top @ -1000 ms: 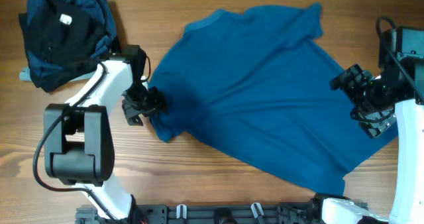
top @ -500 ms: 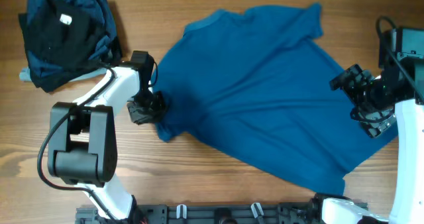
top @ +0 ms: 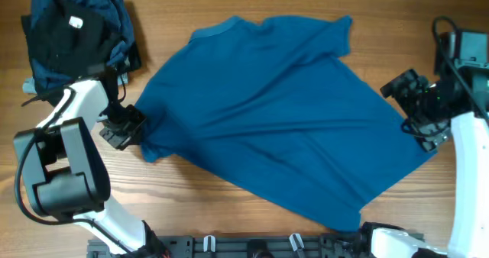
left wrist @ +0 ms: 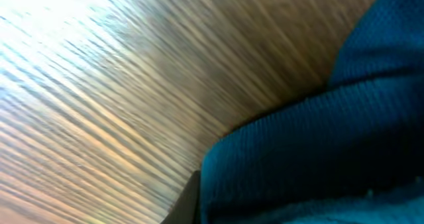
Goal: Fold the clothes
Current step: 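Grasp the left sleeve edge of the shirt with the left gripper, then grasp the right side hem of the shirt with the right gripper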
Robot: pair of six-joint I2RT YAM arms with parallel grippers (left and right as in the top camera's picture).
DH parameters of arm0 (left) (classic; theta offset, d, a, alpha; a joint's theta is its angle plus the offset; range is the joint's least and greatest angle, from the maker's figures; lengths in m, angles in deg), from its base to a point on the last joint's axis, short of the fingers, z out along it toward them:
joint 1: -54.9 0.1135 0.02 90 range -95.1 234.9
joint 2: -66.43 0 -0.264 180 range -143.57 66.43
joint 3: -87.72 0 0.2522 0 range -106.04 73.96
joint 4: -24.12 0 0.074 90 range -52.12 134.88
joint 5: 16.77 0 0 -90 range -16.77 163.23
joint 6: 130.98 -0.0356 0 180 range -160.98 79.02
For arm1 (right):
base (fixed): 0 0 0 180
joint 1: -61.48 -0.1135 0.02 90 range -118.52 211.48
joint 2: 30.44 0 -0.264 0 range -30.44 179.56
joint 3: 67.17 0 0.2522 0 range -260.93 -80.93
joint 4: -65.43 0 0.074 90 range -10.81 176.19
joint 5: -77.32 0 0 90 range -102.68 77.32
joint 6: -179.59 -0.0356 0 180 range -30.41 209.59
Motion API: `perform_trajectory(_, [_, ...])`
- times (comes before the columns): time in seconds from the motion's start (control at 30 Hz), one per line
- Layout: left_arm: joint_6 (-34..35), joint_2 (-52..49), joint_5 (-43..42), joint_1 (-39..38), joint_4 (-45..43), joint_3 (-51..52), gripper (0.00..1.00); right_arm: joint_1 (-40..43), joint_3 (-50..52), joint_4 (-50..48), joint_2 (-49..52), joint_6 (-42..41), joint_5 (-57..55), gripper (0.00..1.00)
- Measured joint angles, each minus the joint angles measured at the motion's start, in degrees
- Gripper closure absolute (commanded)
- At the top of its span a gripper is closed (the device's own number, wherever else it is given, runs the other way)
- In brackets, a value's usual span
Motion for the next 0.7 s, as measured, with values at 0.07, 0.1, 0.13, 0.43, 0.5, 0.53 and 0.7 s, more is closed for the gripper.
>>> perform_trajectory(0.07, [0.00,0.00,0.04,0.22,0.11,0.00,0.96,0.00,6.36,-3.23,1.68,-3.45,-0.70,0.15])
perform_trajectory(0.1, [0.00,0.00,0.04,0.20,0.09,0.00,0.96,0.00,8.81,-4.57,2.73,-4.31,-0.63,0.24])
perform_trajectory(0.13, [0.00,0.00,0.02,0.24,0.13,0.00,0.96,0.00,12.00,-6.19,4.66,-5.14,-0.42,0.37])
perform_trajectory(0.43, [0.00,0.00,0.00,0.24,0.72,0.00,0.96,0.00,19.71,-14.67,13.35,-11.56,0.87,0.96])
perform_trajectory(0.5, [0.00,0.00,0.00,0.24,0.70,0.00,0.96,0.00,21.55,-16.76,15.67,-12.22,0.87,0.96])
perform_trajectory(0.53, [0.00,0.00,0.00,0.24,0.74,0.00,0.96,0.00,21.77,-16.98,16.59,-12.63,0.87,0.96])
perform_trajectory(0.7, [-0.02,0.00,0.00,0.24,0.96,0.00,0.95,0.00,21.92,-21.55,22.97,-13.64,0.87,0.96])
